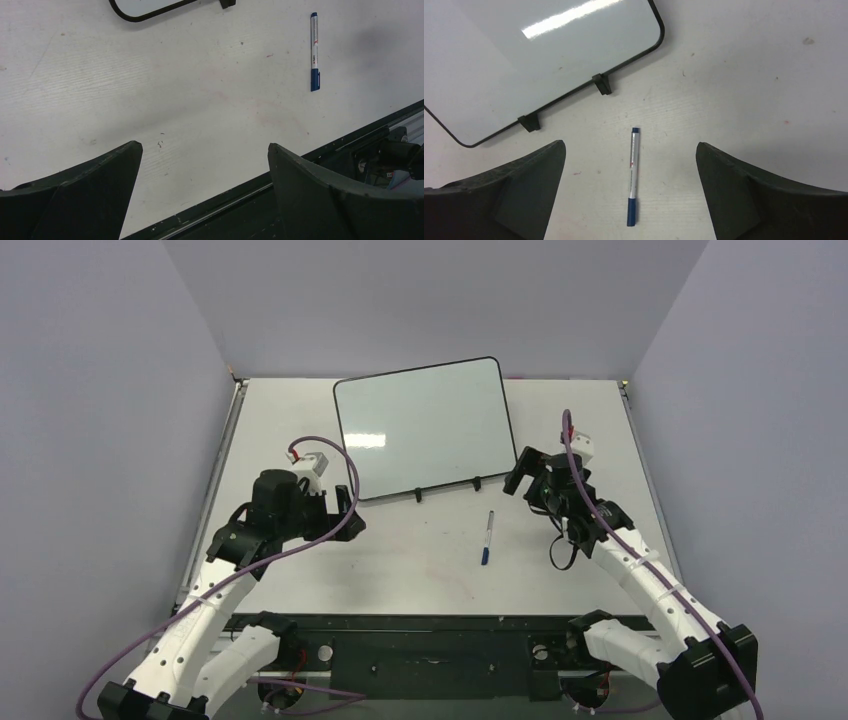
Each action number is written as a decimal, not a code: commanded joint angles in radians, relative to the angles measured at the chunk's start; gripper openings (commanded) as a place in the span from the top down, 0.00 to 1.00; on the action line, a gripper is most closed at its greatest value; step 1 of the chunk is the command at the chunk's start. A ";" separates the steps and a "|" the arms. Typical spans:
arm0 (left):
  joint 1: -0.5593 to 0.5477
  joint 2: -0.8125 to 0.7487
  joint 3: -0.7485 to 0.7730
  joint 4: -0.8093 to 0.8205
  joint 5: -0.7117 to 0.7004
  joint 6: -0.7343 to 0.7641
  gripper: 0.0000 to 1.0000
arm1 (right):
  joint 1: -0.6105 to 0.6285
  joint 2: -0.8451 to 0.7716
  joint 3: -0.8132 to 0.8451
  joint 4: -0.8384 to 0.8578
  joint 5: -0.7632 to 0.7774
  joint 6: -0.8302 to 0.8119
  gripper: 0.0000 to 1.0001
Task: Write a sentence on the whiteboard
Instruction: Pick up the whiteboard marker from the center of the board, then pass from the right arm to the left
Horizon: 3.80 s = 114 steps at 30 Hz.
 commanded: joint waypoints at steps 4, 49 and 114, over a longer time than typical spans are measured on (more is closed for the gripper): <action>-0.007 -0.004 0.009 0.050 0.013 0.017 0.03 | 0.016 -0.001 0.046 -0.158 0.048 -0.006 0.00; -0.042 -0.012 0.007 0.046 -0.010 0.014 0.07 | 0.195 0.669 0.276 -0.198 0.113 0.128 0.60; -0.508 0.460 -0.080 1.386 -0.034 -0.430 0.28 | 0.182 -0.133 0.005 0.184 0.071 0.694 1.00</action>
